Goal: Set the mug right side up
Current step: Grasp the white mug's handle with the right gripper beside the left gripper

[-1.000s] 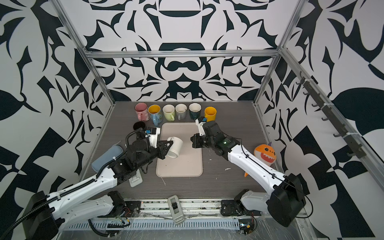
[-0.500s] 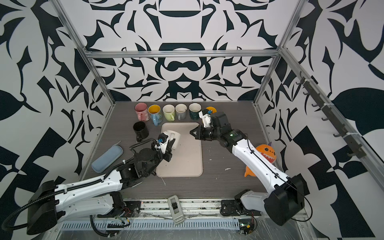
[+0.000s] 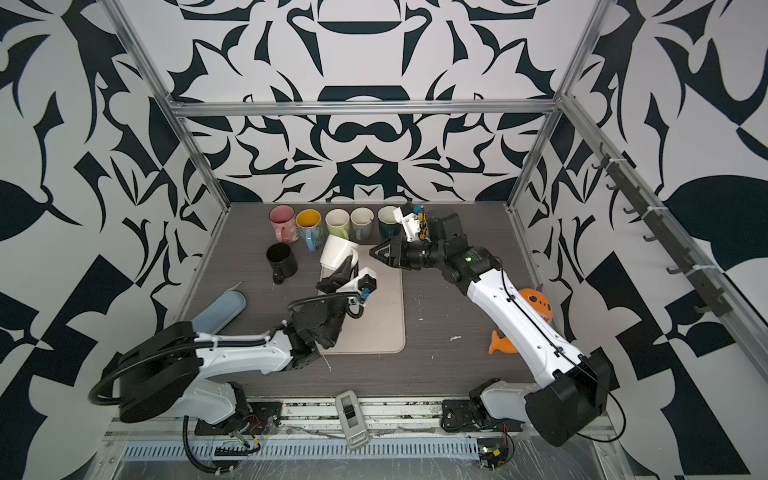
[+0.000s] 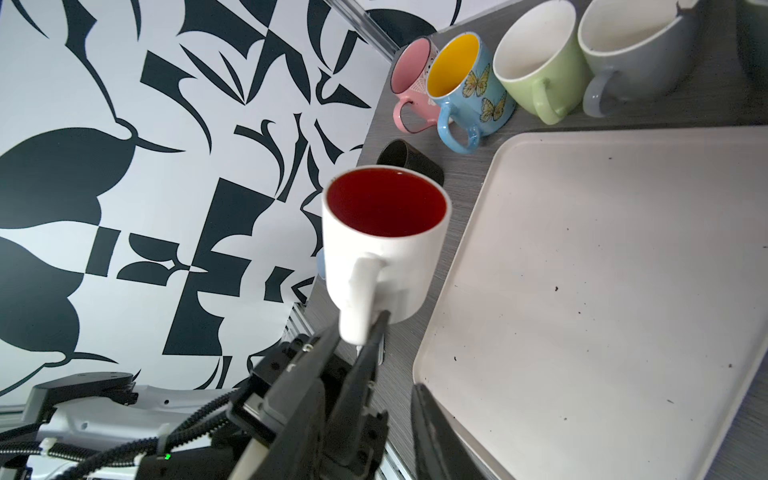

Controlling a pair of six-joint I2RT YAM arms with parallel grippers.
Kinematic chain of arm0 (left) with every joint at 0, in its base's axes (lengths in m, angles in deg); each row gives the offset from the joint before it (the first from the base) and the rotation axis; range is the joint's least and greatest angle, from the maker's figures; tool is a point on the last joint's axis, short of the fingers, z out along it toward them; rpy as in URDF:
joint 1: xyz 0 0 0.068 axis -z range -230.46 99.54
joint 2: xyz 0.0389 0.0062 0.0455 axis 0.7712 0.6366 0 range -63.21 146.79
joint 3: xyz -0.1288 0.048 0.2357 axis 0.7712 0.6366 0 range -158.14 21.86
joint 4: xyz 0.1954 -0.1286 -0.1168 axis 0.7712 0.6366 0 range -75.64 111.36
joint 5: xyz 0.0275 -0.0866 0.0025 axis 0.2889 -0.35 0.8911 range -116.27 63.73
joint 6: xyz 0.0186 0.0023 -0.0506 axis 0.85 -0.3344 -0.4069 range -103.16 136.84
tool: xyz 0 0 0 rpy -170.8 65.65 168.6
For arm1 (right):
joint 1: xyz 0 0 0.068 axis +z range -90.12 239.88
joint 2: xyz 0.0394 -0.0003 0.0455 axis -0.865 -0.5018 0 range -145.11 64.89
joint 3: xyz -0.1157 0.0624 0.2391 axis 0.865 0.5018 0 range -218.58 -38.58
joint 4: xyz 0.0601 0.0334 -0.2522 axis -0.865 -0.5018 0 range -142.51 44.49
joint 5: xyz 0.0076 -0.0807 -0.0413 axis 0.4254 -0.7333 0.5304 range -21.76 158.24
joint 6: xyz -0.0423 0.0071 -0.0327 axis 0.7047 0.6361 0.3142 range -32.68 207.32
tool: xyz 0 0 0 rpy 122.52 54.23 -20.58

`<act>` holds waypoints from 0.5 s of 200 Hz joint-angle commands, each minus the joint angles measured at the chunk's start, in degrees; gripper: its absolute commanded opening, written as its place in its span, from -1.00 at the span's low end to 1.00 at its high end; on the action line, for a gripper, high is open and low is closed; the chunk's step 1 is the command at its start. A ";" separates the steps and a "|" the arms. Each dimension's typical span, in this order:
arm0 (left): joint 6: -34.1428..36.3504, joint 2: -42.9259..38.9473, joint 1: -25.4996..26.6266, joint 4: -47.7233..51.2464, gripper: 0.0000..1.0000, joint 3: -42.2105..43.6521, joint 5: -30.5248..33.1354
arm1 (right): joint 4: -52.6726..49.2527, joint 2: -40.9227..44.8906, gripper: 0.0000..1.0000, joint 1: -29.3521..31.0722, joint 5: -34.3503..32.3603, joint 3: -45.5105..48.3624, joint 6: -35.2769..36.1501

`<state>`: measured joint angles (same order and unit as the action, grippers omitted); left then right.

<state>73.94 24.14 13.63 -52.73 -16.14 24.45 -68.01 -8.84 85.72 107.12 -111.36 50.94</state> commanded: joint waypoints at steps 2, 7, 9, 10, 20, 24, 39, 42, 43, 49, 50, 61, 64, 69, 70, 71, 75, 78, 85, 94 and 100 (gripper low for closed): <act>16.64 3.40 0.40 -15.52 -1.00 -6.71 0.37 | 0.45 0.31 -0.17 -0.49 1.12 -3.65 2.12; 16.66 4.04 0.43 -15.53 -1.00 -7.50 0.05 | 0.22 0.13 -0.16 -0.53 1.12 -4.05 2.46; 16.75 4.23 0.44 -15.51 -1.00 -7.81 -0.12 | 0.08 0.12 -0.15 -0.58 1.12 -4.18 2.59; 16.83 4.32 0.43 -15.52 -1.00 -7.89 -0.28 | 0.04 0.06 -0.15 -0.56 1.12 -4.29 2.70; 17.56 5.19 0.45 -15.53 -1.00 -9.02 -1.30 | -1.24 -0.22 -0.12 -0.75 1.12 -5.35 3.75; 18.17 5.42 0.46 -15.52 -1.00 -9.42 -1.72 | -1.83 -0.33 -0.11 -0.79 0.99 -5.84 4.28; 20.28 6.49 0.46 -15.52 -1.00 -11.04 -2.74 | -3.95 -0.53 -0.05 -1.06 0.85 -7.21 5.97; 20.58 6.60 0.48 -15.53 -1.00 -11.31 -2.97 | -4.22 -0.53 -0.04 -1.13 0.85 -7.37 6.23; 20.72 6.65 0.53 -15.53 -1.00 -11.40 -2.98 | -4.30 -0.53 -0.03 -1.14 0.81 -7.42 6.32; 21.17 6.95 0.52 -15.53 -1.00 -11.76 -3.45 | -4.77 -0.66 -0.02 -1.21 0.85 -7.82 6.67; 21.19 7.00 0.56 -15.53 -1.00 -11.80 -3.49 | -4.89 -0.69 -0.01 -1.23 0.85 -7.87 6.76; 21.86 7.32 0.63 -15.52 -1.00 -12.33 -4.32 | -5.87 -1.08 0.00 -1.32 0.61 -8.57 7.33; 22.02 7.41 0.63 -15.53 -1.00 -12.48 -4.40 | -6.16 -1.18 0.00 -1.39 0.52 -8.67 7.43; 22.42 7.56 0.70 -15.48 -1.00 -12.69 -4.57 | -6.63 -1.25 0.01 -1.49 0.30 -8.93 7.59; 22.52 7.57 0.69 -15.51 -1.00 -12.74 -4.62 | -6.66 -1.28 0.01 -1.49 0.27 -8.95 7.57; 22.61 7.57 0.73 -15.52 -1.00 -12.77 -4.77 | -6.75 -1.35 0.01 -1.50 0.25 -9.00 7.61; 22.98 7.74 0.86 -15.52 -1.00 -12.93 -4.85 | -7.04 -1.41 0.01 -1.58 0.09 -9.02 7.70; 23.31 7.79 0.95 -15.48 -1.00 -12.97 -4.90 | -7.04 -1.48 0.01 -1.63 0.02 -9.03 7.66; 24.13 7.96 1.13 -15.53 -1.00 -13.19 -5.14 | -7.06 -1.49 0.01 -1.76 -0.19 -8.97 7.60; 24.95 8.16 1.51 -15.53 -1.00 -13.44 -5.26 | -6.79 -1.49 0.02 -2.06 -0.37 -8.71 7.17; 25.29 8.26 1.77 -15.51 -1.00 -13.50 -5.34 | -6.39 -1.49 0.02 -2.24 -0.38 -8.51 6.69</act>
<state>94.03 31.84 14.33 -61.51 -27.36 21.23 -74.09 -10.46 84.24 107.05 -118.11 56.75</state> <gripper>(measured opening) 0.180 0.506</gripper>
